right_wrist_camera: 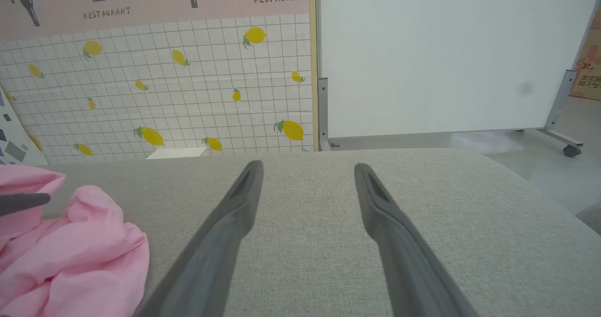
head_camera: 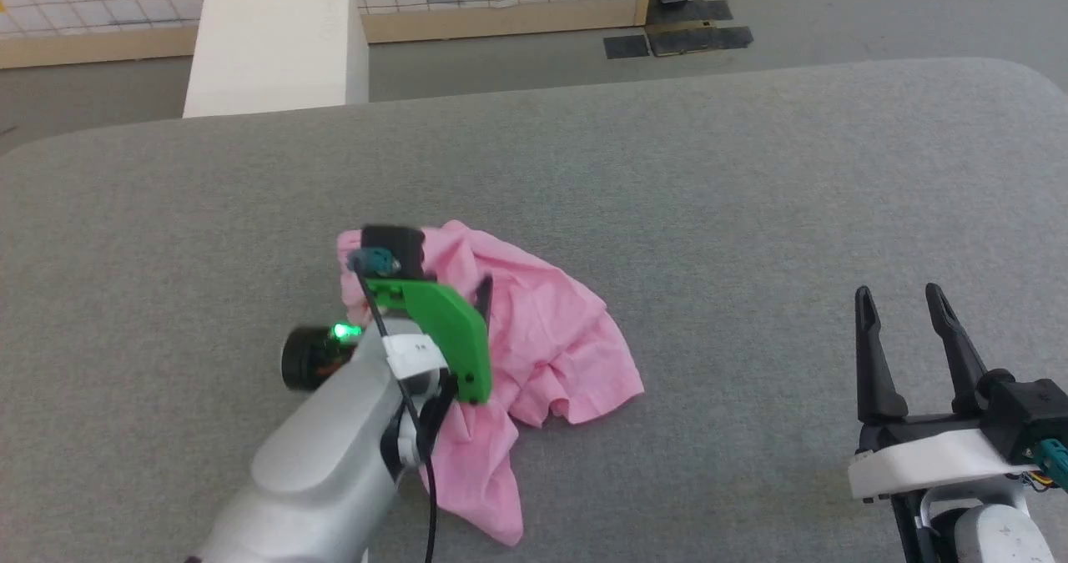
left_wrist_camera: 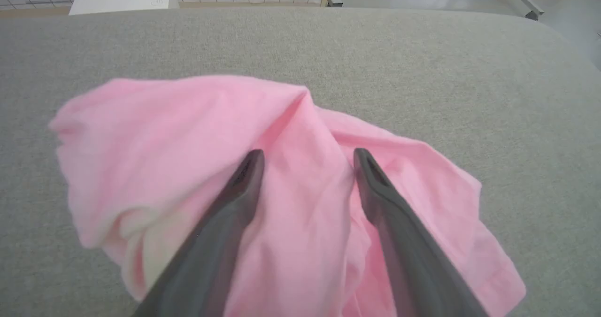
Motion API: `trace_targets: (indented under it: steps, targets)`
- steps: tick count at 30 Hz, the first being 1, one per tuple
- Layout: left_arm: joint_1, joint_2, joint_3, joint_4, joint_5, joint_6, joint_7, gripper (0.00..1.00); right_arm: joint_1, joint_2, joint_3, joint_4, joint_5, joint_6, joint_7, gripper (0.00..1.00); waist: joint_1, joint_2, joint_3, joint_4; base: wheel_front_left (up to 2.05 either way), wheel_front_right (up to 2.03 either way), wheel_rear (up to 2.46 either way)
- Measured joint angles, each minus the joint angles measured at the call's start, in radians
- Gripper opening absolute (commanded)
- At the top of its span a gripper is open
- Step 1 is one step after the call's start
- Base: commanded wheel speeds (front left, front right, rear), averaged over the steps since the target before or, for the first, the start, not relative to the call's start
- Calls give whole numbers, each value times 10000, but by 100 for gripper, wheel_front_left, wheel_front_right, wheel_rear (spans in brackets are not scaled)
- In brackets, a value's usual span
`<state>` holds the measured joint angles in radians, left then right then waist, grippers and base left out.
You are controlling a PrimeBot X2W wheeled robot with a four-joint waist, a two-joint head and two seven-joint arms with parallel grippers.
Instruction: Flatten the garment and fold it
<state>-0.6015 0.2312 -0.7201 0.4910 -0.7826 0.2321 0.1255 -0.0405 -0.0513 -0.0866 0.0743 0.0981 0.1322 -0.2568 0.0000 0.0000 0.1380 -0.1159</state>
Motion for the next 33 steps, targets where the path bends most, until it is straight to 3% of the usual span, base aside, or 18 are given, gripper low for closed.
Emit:
trace_targets:
  steps: [6,7,8,9,12,17,23,28,30,31,33]
  targets:
    - [781,685,-709,-1246,-111,508,2219,100,9,2,4,-65,0,0,0,100,0,0,-132,480,0,0,0]
    - [843,777,-780,-1384,-136,522,2516,84,8,2,27,-69,0,0,0,100,0,0,-145,555,0,0,0]
    - [900,899,-926,-1499,-142,523,2824,36,5,2,81,-69,0,0,0,100,0,0,-157,640,0,0,0]
    - [932,1028,-1068,-1576,-100,552,3055,0,0,2,140,-67,6,0,2,100,0,0,-164,716,0,0,0]
    - [939,1237,-1175,-1764,-6,568,3168,0,-14,13,253,-67,17,0,0,100,0,0,-158,851,0,0,0]
    - [931,1243,-677,-2178,88,828,2092,0,-17,10,224,-69,77,0,0,100,0,0,-129,927,0,0,0]
    - [1835,1778,961,-2963,-267,1762,399,0,5,8,21,-81,75,0,0,100,0,0,-172,1051,0,0,0]
    - [3684,2429,1586,-3496,-884,2368,249,0,35,6,-21,-94,71,0,0,100,0,0,-235,1278,0,0,0]
    - [4394,2523,1553,-3760,-1233,2464,523,47,43,6,25,-92,69,0,0,100,0,0,-271,1390,0,0,0]
    - [4585,2529,1522,-3843,-1323,2483,617,100,43,6,40,-92,69,0,0,100,0,0,-283,1424,0,0,0]
    - [5086,2506,1488,-4138,-1565,2487,757,100,43,6,73,-90,69,0,0,100,0,0,-316,1544,0,0,0]
